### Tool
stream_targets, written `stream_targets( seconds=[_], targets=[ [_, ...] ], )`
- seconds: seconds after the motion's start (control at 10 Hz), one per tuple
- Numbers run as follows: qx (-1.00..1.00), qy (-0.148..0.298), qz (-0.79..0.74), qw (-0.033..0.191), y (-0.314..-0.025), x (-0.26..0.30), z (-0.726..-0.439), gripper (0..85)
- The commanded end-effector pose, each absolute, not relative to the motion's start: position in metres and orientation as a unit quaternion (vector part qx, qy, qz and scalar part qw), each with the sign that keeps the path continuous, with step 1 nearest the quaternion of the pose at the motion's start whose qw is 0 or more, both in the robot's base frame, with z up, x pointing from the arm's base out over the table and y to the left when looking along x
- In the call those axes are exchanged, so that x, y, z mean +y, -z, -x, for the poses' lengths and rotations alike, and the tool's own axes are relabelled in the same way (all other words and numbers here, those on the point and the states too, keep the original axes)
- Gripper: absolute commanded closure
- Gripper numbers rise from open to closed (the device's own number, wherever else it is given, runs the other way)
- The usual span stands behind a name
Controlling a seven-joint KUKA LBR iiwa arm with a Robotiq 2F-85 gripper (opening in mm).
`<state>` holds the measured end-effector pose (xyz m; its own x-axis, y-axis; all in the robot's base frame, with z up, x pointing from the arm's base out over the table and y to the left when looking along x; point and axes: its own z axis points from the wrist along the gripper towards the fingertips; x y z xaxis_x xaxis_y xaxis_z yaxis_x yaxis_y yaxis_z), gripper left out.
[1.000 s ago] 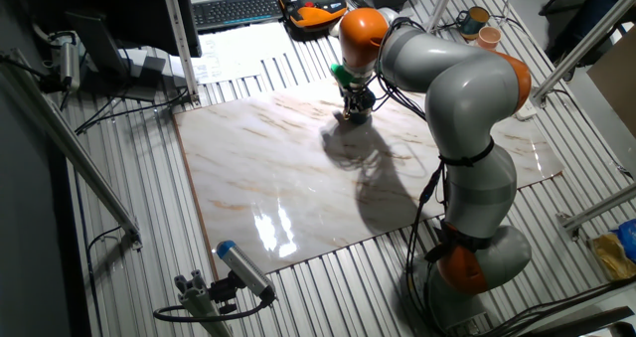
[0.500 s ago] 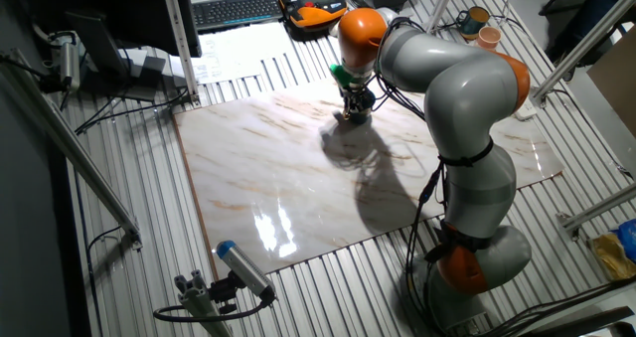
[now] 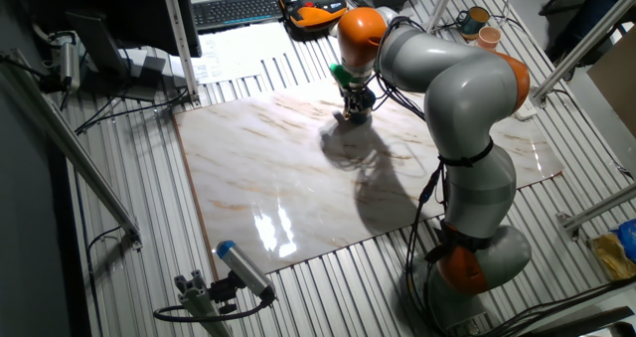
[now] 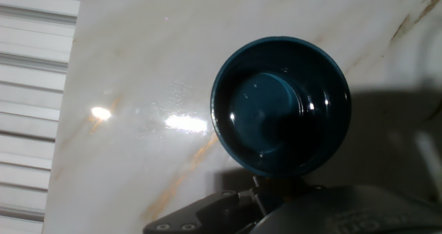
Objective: Pick up the cup
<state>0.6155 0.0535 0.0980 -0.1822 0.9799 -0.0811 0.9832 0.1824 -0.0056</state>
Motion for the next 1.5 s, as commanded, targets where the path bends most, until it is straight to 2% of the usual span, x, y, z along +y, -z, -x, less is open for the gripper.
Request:
stream_targets(
  seconds=[0.0, 1.4],
  targets=[
    [0.768, 0.029, -0.639, 0.030, -0.101, 0.054, -0.616, 85.0],
    [0.784, 0.038, -0.619, 0.031, -0.177, 0.075, -0.613, 85.0]
  ],
)
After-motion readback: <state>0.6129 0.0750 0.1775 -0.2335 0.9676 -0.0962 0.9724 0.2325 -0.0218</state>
